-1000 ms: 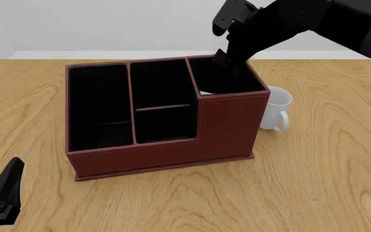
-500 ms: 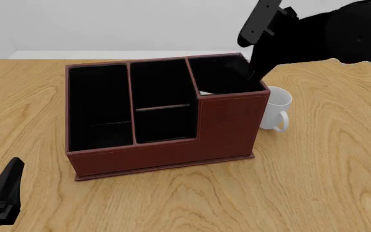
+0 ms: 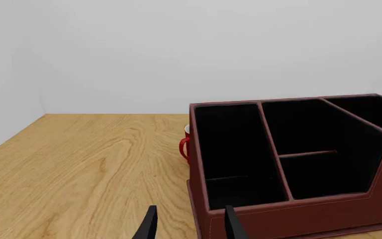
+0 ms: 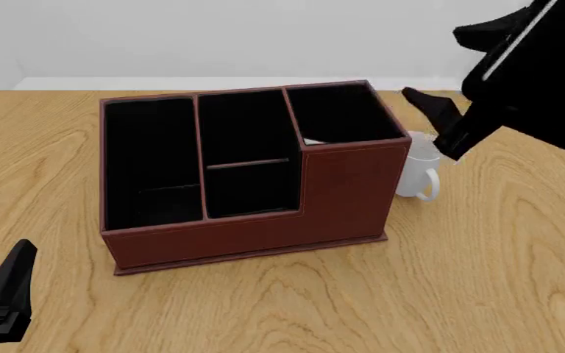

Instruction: Pick up the book and place it in the right compartment of the caddy.

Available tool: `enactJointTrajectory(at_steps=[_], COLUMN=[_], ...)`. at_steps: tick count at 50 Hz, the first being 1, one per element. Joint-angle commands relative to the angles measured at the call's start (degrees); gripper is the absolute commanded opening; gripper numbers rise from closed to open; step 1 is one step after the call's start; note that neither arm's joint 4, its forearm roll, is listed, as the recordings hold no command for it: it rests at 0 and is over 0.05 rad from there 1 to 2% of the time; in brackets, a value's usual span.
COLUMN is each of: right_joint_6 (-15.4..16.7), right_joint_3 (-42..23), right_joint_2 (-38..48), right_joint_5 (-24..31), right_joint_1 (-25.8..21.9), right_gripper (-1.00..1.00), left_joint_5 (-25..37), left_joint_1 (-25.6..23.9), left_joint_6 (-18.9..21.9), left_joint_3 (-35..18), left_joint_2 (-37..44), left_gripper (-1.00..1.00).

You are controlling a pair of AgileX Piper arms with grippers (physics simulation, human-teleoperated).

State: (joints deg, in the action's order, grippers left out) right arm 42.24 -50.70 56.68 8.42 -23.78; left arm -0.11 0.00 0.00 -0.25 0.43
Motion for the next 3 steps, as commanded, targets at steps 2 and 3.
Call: enactJointTrajectory(at_steps=[2,3], right_joint_6=[-6.0,-4.4], right_joint_3=[8.3,10.1], right_joint_2=[-14.1,-14.8], right_joint_5=[-2.7,-3.6], right_joint_1=[1.0,2.1], right_gripper=[1.0,1.0], left_joint_5=[0.0,0.0], left_joint_1=[0.0,0.0], left_joint_6=[0.0,0.0], left_joint_3=[0.0,0.0], left_joint_2=[0.0,0.0], left_gripper=[1.0,1.0])
